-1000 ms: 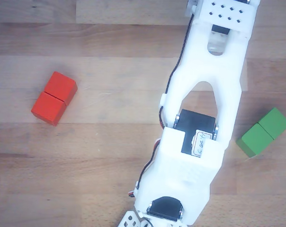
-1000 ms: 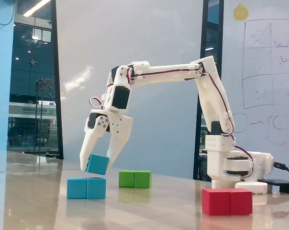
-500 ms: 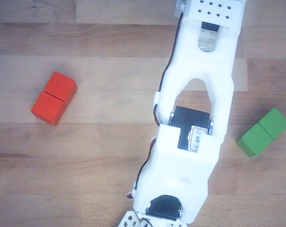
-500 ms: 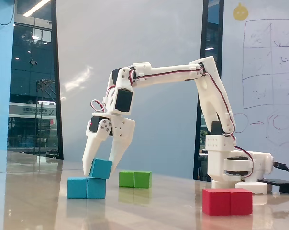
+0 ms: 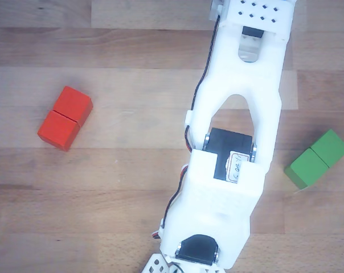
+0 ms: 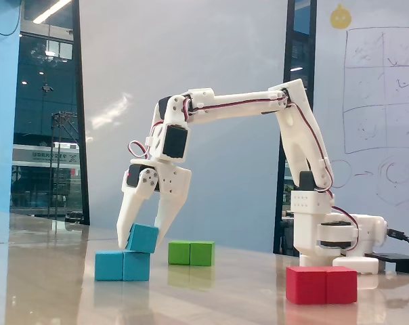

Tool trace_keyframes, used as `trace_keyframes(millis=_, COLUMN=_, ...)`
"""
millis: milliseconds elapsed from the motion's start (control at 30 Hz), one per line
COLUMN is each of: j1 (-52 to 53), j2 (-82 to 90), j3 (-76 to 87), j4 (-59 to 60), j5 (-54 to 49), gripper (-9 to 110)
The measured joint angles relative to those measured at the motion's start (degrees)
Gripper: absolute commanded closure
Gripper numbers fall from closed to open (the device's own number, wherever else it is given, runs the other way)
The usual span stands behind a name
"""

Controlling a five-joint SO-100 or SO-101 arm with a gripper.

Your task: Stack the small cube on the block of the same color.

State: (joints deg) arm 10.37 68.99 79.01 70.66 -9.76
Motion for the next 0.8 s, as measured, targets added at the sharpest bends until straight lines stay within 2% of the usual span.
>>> trace_keyframes(millis=800, j1=2.55, j2=0.0, j3=0.0, j4=0.0, j5=0.0, gripper=89)
